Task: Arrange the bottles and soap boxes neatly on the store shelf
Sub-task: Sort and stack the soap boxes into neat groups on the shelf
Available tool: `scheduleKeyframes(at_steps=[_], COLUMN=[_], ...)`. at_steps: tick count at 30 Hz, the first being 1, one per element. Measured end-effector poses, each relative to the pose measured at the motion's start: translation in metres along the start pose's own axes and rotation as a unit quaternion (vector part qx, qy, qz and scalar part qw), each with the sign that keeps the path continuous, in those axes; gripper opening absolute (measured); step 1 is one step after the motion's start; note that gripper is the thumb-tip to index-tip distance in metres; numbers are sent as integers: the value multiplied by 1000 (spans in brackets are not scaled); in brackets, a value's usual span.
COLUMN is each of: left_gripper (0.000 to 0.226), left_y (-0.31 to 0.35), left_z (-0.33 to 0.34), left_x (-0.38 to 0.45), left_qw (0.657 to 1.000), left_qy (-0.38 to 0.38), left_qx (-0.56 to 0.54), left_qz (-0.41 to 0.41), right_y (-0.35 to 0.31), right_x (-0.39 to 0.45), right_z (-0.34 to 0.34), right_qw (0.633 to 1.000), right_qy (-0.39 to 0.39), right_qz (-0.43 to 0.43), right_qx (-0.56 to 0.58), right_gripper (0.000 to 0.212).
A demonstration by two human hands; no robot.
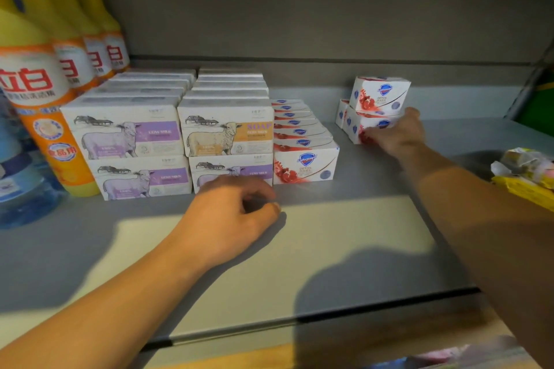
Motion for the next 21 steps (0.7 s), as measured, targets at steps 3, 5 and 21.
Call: scheduleKeyframes(at_steps=[3,5,21], left_gripper=[6,7,23], left_y=[1,2,15], left_z=[1,1,-11], left_x=[1,0,-5], left_qw=[1000,1000,994], left_qy=[-3,-7,17], left_qx=[3,5,-105], left_qz=[1,-1,5], right_y=[6,5,-31], right_x=[-6,-10,-179], right_z=[-3,-3,-60], right_qw=[998,997,953], right_qy=[22,15,-86], right_qz=[-12,-23,-42], right_qx=[-54,-68,286], right_gripper=[74,65,14])
Point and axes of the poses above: each hand's wrist, its own x-axis towards the middle knuckle, its own z-axis out of the palm, y = z × x, the point moved 6 cm from there along x, towards the middle knuckle, and after that the axes turned 4 degrees about z, right-handed, at the moved point
